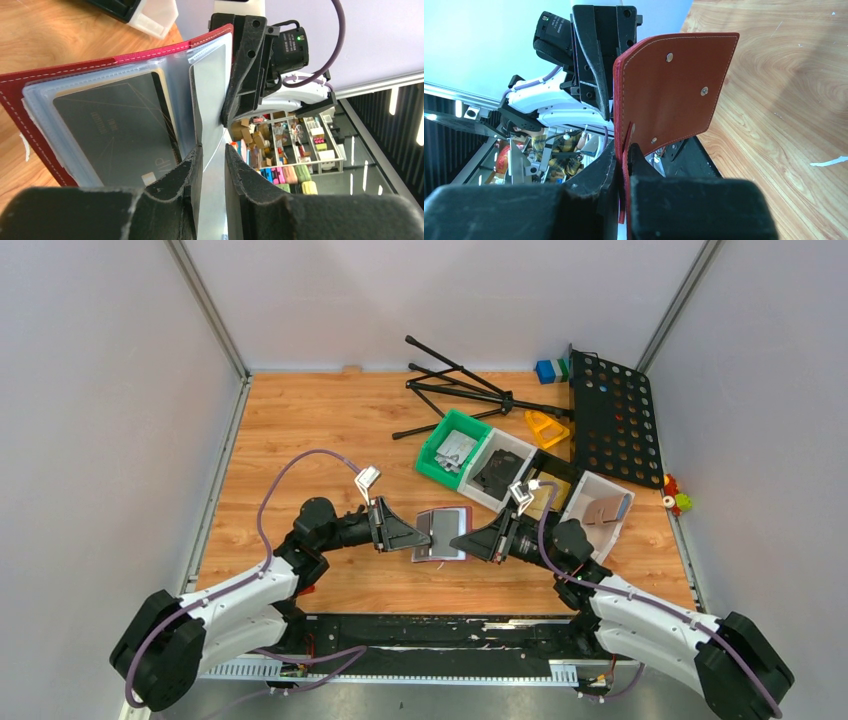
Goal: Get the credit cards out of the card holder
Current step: Remove the credit card from the card holder.
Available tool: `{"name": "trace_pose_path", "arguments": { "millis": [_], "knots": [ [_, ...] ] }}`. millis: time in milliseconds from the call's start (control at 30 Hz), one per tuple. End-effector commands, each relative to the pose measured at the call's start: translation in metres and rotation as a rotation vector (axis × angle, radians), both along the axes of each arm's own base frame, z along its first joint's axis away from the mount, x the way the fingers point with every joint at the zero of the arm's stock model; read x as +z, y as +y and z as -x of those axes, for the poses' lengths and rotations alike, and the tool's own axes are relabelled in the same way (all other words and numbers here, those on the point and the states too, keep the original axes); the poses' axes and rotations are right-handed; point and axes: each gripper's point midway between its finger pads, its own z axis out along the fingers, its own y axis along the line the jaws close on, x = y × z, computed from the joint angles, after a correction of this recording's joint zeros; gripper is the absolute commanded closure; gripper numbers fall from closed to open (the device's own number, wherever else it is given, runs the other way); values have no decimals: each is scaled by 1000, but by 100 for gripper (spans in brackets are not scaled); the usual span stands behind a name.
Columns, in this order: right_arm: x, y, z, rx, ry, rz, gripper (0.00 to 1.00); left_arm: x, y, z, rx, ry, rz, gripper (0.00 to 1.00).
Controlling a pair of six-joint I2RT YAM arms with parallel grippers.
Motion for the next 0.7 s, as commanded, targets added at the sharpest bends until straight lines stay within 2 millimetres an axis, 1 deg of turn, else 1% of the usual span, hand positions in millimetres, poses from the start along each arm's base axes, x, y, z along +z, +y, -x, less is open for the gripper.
{"name": "trace_pose_path", "arguments": {
  "millis": [0,233,300,333,400,500,567,667],
  "knots": [
    [42,-1,1,0,-115,-92,100,7,-1,-6,22,-46,-14,71],
    [42,-2,2,4,-116,-97,100,13,-4,-5,2,-46,22,73],
    [41,-1,2,5,-111,-92,100,21,-5,-3,-10,-39,66,75],
    [41,-1,2,4,-111,-91,100,25,-5,-2,-18,-41,92,77],
    [39,-1,2,5,-107,-88,100,33,-5,1,-37,-55,133,83],
    [36,0,1,3,-101,-84,100,38,-4,3,-48,-62,177,95],
    [32,0,1,3,-94,-81,100,41,-3,3,-46,-61,206,100],
    [24,0,-1,-5,-77,-67,99,36,-4,3,-48,-51,201,100]
  ]
}}
